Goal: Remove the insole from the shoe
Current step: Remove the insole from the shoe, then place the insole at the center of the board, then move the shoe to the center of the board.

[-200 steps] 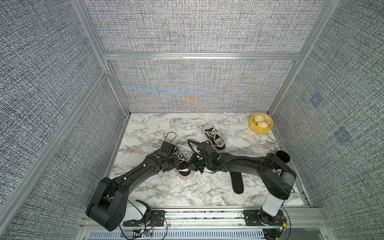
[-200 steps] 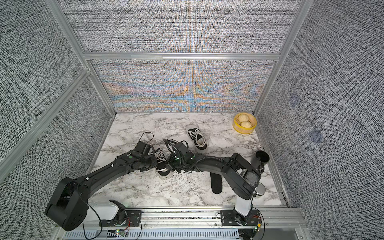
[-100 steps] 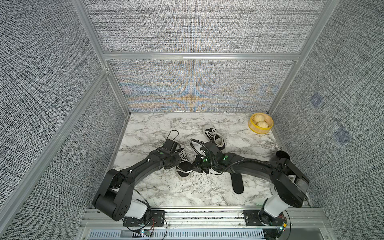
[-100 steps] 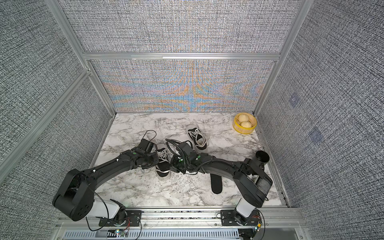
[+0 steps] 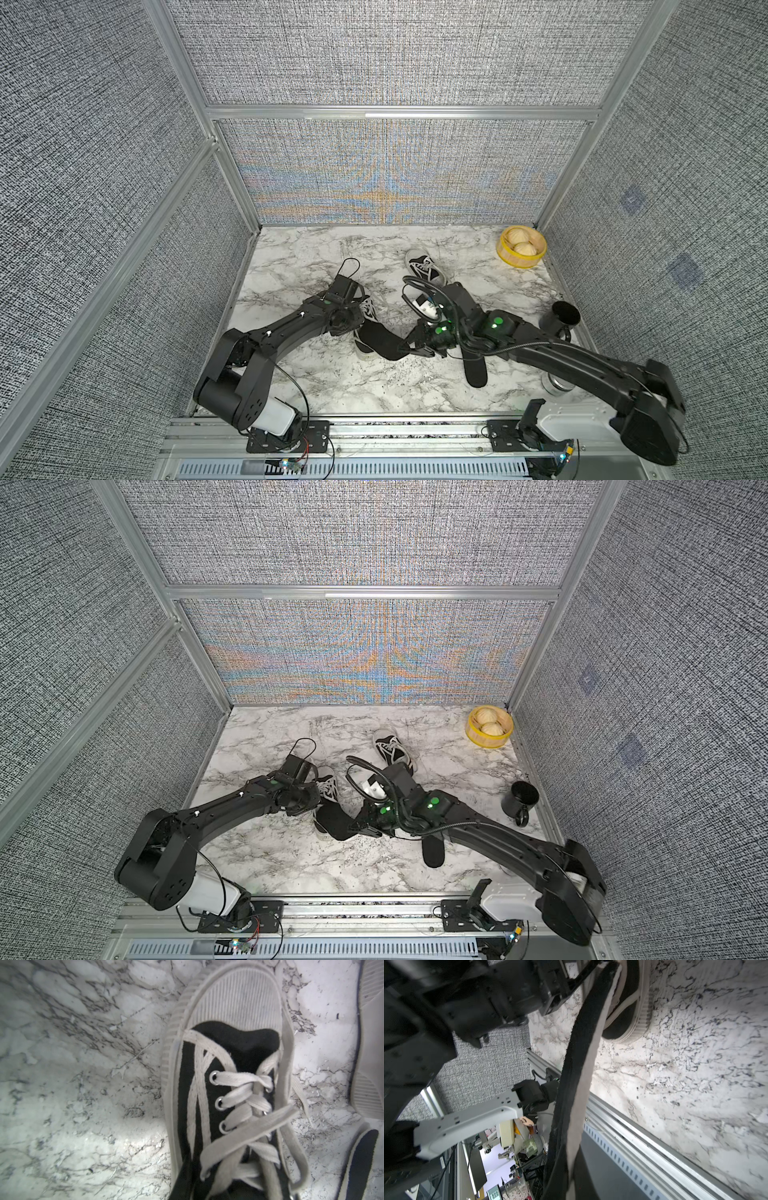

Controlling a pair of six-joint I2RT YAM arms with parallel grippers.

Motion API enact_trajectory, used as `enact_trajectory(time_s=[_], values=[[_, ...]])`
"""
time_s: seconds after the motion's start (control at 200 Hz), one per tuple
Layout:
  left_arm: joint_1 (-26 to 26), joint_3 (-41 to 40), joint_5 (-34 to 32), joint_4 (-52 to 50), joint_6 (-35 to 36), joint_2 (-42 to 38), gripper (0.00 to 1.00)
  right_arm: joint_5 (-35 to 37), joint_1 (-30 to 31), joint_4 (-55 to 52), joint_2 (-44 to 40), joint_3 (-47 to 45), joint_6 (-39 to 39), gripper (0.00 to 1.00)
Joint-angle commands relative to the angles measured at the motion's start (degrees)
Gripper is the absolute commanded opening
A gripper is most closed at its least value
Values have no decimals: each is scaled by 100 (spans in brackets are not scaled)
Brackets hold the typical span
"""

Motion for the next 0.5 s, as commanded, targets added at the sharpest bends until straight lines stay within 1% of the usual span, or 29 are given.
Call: enact_trajectory(time_s=[0.0,0.08,0.1,0.2,0.265,0.34,0.415,0.495], values=[[19,107,-288,285,253,24,11,275,-191,-482,-709,-248,-274,0],[19,170,-282,290,357,51,11,690,-341,-421,-1273,-655,-132,0],[23,187,-266,297,374,64,11,815,-345,-333,-1383,-939,-69,0],[15,240,-207,306,433,129,10,1255,-388,400,-1749,-1915,583,0],[11,251,-184,316,451,132,10,1342,-388,942,-1771,-2412,887,0],[11,236,-162,358,442,138,10,1518,-381,1436,-1641,-2807,1024,0],[10,250,-157,370,435,171,9,1902,-384,1377,-1451,-3004,1014,0],[6,268,-138,387,409,177,9,2083,-347,1415,-1320,-3254,1129,0]])
